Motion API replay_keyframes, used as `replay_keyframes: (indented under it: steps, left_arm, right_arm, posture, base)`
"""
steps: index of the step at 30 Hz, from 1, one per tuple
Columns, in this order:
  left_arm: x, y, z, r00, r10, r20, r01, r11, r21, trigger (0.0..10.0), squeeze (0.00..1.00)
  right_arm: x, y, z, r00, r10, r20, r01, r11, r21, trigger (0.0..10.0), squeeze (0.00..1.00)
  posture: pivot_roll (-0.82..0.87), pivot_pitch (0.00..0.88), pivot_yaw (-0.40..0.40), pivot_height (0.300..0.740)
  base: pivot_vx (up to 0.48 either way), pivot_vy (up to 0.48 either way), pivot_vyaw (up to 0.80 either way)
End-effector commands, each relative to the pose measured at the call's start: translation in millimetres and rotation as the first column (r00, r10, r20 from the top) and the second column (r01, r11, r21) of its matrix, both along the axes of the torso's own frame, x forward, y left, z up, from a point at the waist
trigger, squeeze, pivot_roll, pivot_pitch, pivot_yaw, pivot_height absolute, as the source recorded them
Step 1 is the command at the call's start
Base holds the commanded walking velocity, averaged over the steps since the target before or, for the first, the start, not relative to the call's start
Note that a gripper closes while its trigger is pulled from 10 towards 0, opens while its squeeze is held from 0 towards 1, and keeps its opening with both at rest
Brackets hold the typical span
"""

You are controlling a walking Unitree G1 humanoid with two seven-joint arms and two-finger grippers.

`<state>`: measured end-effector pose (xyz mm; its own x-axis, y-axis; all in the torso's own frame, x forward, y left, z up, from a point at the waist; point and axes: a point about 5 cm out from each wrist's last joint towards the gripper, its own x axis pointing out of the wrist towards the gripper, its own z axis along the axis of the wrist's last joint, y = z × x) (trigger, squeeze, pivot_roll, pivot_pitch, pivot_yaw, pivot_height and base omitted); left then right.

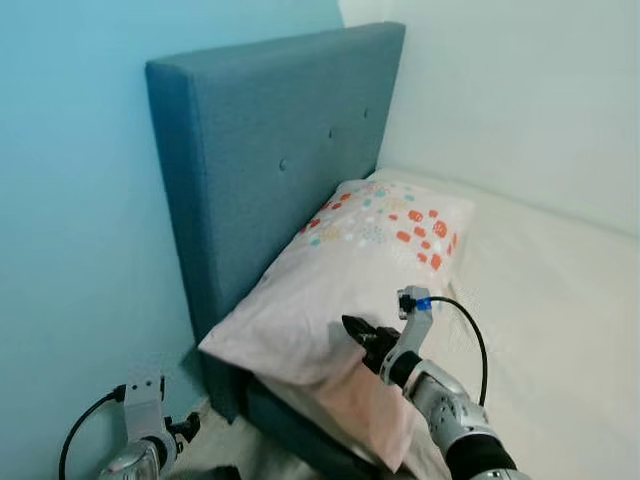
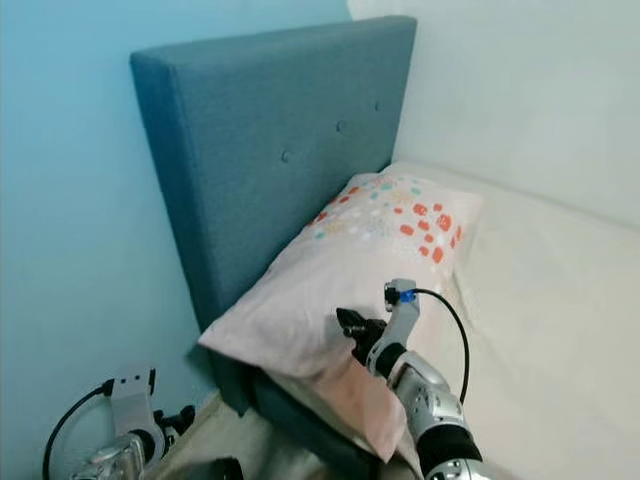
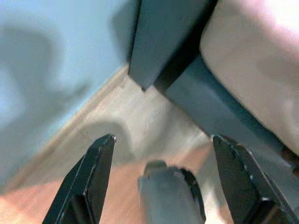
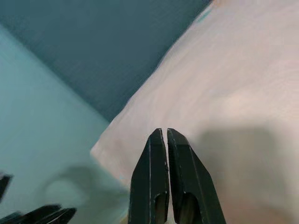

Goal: Clean up the room

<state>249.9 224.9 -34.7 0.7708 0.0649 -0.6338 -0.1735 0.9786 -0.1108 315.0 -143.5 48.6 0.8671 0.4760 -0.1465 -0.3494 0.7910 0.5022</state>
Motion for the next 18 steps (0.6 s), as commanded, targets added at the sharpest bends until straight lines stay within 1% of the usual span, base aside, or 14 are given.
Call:
replay_keyframes:
  steps: [1, 3, 6, 8, 11, 12, 14, 18]
  left_arm:
    - [1.5, -6.9, -1.3, 1.0, -0.02, -0.02, 0.02, 1.0, 0.003, 10.0, 0.0]
    - [2.3, -8.7, -1.4, 0.999, -0.022, -0.025, 0.022, 1.0, 0.003, 10.0, 0.0]
    - [2.1, -9.7, -2.0, 0.999, -0.02, -0.03, 0.02, 1.0, -0.005, 10.0, 0.0]
    - [-1.2, -12.0, -5.2, 0.998, -0.023, -0.051, 0.023, 1.0, -0.014, 10.0, 0.0]
    - [-2.8, -12.3, -6.6, 0.998, -0.025, -0.058, 0.024, 1.0, -0.013, 10.0, 0.0]
    - [-7.5, -11.7, -9.6, 0.997, -0.029, -0.066, 0.03, 1.0, 0.005, 10.0, 0.0]
    - [-9.3, -11.6, -10.7, 0.997, -0.03, -0.068, 0.031, 0.999, 0.008, 10.0, 0.0]
    - [-26.3, -14.4, -22.7, 0.991, -0.043, -0.125, 0.045, 0.999, 0.02, 10.0, 0.0]
  right_arm:
    - [-0.4, -9.4, -2.7, 0.999, -0.054, 0.001, 0.054, 0.998, -0.02, 10.0, 0.0]
    - [-0.9, -16.7, -4.9, 0.996, -0.092, -0.004, 0.092, 0.995, -0.044, 10.0, 0.0]
    - [-1.6, -20.6, -7.0, 0.994, -0.112, -0.012, 0.111, 0.992, -0.06, 10.0, 0.0]
    - [-5.1, -30.4, -13.7, 0.987, -0.156, -0.041, 0.152, 0.984, -0.094, 10.0, 0.0]
    - [-7.2, -34.2, -17.3, 0.983, -0.174, -0.055, 0.167, 0.98, -0.109, 10.0, 0.0]
    - [-14.7, -40.2, -27.6, 0.978, -0.189, -0.089, 0.174, 0.973, -0.154, 10.0, 0.0]
    - [-17.5, -41.8, -31.0, 0.976, -0.191, -0.1, 0.173, 0.971, -0.167, 10.0, 0.0]
    - [-32.4, -47.7, -49.0, 0.962, -0.216, -0.166, 0.179, 0.961, -0.212, 10.0, 0.0]
  posture:
    - [-0.04, 0.0, -0.021, 0.618]
    - [-0.04, 0.0, -0.02, 0.628]
    - [-0.05, 0.0, -0.018, 0.632]
    - [-0.05, 0.0, -0.016, 0.642]
    - [-0.05, 0.0, -0.016, 0.647]
    - [-0.05, 0.0, -0.019, 0.656]
    - [-0.05, 0.0, -0.019, 0.661]
    - [-0.05, 0.0, -0.022, 0.68]
  base:
    - [0.0, 0.0, 0.0]
    - [0.0, 0.0, 0.0]
    - [0.0, 0.0, 0.0]
    - [-0.48, 0.0, 0.0]
    - [-0.48, 0.0, 0.0]
    - [0.0, 0.0, 0.0]
    - [0.0, 0.0, 0.0]
    - [0.0, 0.0, 0.0]
